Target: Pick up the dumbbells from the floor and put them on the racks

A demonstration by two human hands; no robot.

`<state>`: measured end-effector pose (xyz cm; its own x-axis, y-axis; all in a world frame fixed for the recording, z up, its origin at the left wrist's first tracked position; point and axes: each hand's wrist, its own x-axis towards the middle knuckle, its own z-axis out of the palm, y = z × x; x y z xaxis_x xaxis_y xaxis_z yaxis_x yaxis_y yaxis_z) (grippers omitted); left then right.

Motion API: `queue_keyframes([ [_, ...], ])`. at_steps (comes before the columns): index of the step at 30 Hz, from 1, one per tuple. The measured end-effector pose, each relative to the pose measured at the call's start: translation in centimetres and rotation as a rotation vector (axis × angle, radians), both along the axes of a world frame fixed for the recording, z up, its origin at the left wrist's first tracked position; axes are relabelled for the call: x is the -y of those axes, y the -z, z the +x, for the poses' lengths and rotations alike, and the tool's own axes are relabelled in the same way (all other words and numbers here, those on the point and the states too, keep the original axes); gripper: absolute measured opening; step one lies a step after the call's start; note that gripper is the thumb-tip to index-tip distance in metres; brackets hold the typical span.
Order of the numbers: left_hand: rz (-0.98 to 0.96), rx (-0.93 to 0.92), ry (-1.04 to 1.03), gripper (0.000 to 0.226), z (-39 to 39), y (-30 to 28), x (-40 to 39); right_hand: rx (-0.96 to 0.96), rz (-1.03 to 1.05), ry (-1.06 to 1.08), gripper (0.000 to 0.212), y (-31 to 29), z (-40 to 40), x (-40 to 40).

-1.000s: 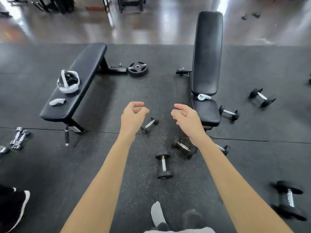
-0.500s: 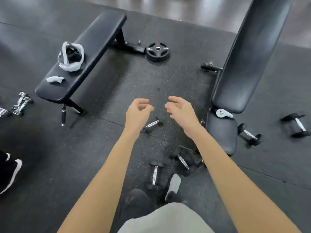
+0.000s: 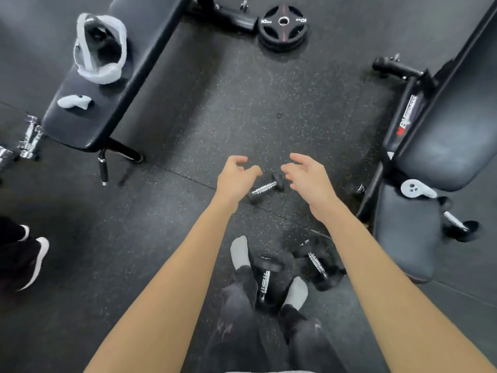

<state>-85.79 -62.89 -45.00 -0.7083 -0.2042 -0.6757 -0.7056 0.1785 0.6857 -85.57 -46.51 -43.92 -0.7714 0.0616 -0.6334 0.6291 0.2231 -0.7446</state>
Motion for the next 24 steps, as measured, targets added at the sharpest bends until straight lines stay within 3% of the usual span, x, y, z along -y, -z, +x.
queue_keyframes([
  [9,-0.017,0.136,-0.021,0.060,-5.3,18.3,0.6,0.124,0.059,0.057,0.056,17.5,-6.4,0.9],
  [19,-0.054,0.366,-0.122,0.085,-7.6,48.1,0.4,0.185,0.216,-0.013,0.066,48.9,-10.2,0.4],
  [21,-0.057,0.423,-0.163,0.071,-8.1,52.7,0.1,0.186,0.253,-0.006,0.069,53.9,-10.4,0.4],
  [24,-0.043,0.443,-0.268,0.036,-9.7,57.6,-0.2,0.094,0.379,-0.028,0.055,59.1,-11.3,0.3],
])
